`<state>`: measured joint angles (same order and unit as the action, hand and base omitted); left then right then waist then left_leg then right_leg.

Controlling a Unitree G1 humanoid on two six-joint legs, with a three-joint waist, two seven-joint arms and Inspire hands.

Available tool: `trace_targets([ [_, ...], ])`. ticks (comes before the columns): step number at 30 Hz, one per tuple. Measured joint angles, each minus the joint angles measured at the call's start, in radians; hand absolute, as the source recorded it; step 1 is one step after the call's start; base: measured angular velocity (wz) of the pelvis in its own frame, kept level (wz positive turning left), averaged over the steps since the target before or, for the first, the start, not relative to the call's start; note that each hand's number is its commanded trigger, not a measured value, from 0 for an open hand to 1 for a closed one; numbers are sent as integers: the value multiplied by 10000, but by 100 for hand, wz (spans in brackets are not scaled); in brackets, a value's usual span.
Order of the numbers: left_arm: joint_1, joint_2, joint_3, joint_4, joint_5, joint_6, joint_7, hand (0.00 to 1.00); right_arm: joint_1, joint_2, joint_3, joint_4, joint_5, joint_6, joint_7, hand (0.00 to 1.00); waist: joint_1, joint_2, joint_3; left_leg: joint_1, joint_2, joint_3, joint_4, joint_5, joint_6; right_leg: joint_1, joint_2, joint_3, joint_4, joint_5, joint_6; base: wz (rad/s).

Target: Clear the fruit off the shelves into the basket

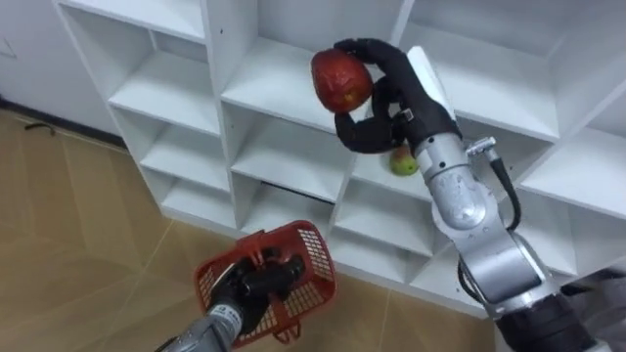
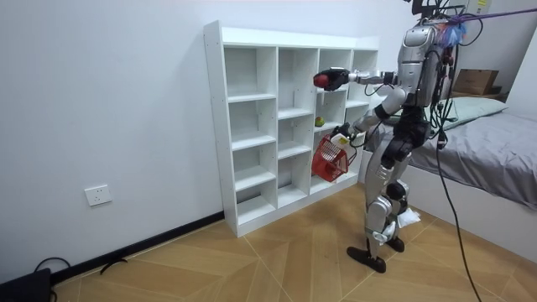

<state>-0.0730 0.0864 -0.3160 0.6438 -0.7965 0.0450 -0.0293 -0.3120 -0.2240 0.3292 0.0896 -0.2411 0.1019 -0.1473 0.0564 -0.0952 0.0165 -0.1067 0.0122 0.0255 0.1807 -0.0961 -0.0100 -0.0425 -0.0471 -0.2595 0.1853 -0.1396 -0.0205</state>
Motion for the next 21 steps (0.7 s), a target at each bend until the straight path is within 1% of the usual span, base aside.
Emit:
trace_targets([
  [2, -11, 1, 35, -372, 1, -5, 209, 100, 215, 1, -38, -3, -26, 2, 194, 100, -66, 15, 1, 90, 2, 60, -55, -17, 16, 14, 5, 99, 0, -8, 13, -10],
  [4, -95, -3, 53, -511, 32, -6, 228, 100, 328, 47, -32, -3, 6, 2, 303, 100, -91, 50, 0, 200, 3, 117, -137, -21, 21, 63, 7, 171, -3, -13, 21, -10],
  [6, -225, -5, 76, -550, 30, -5, 228, 100, 512, 208, -28, 2, 39, -4, 343, 100, -127, 85, 9, 339, 4, 160, -187, -33, 36, 183, 10, 229, -27, -20, 33, -4],
  [7, -229, -5, 90, -633, 34, -5, 229, 100, 718, 312, -24, 13, 120, -8, 346, 100, -211, 117, 14, 450, -1, 158, -190, -58, 45, 315, 10, 220, -76, -27, 45, 0],
  [10, -271, -14, 70, -781, 26, -5, 248, 100, 1306, 322, 2, 26, 462, -9, 374, 100, -237, 244, 7, 492, -14, 163, -177, -102, 62, 394, 13, 232, -163, -14, 74, 0],
  [12, -295, -22, 67, -800, 25, -3, 295, 100, 1646, 323, 10, 119, 530, -10, 385, 100, -242, 275, 0, 481, -17, 169, -177, -103, 64, 378, 10, 234, -163, -15, 78, 0],
  [14, -294, -46, 28, -1077, 28, 3, 491, 100, 1969, 304, 9, 267, 538, 3, 401, 100, -242, 308, -1, 407, -18, 171, -174, -104, 65, 301, 8, 237, -149, -17, 80, 0],
  [15, -295, -45, 15, -1163, 29, 2, 508, 100, 2012, 303, 11, 281, 538, 3, 401, 100, -240, 318, 0, 387, -18, 173, -174, -103, 65, 280, 7, 241, -144, -16, 80, 0],
  [17, -305, -93, -26, -1379, 27, 0, 584, 100, 2139, 304, 17, 301, 548, 3, 399, 100, -250, 371, -31, 361, -21, 197, -175, -104, 66, 246, -1, 253, -144, -16, 81, 0],
  [21, -303, -165, -71, -1395, 26, 2, 663, 100, 2207, 306, 49, 723, 729, 2, 399, 100, -273, 395, -39, 513, -37, 204, -191, -105, 67, 390, -18, 252, -155, -28, 98, 0],
])
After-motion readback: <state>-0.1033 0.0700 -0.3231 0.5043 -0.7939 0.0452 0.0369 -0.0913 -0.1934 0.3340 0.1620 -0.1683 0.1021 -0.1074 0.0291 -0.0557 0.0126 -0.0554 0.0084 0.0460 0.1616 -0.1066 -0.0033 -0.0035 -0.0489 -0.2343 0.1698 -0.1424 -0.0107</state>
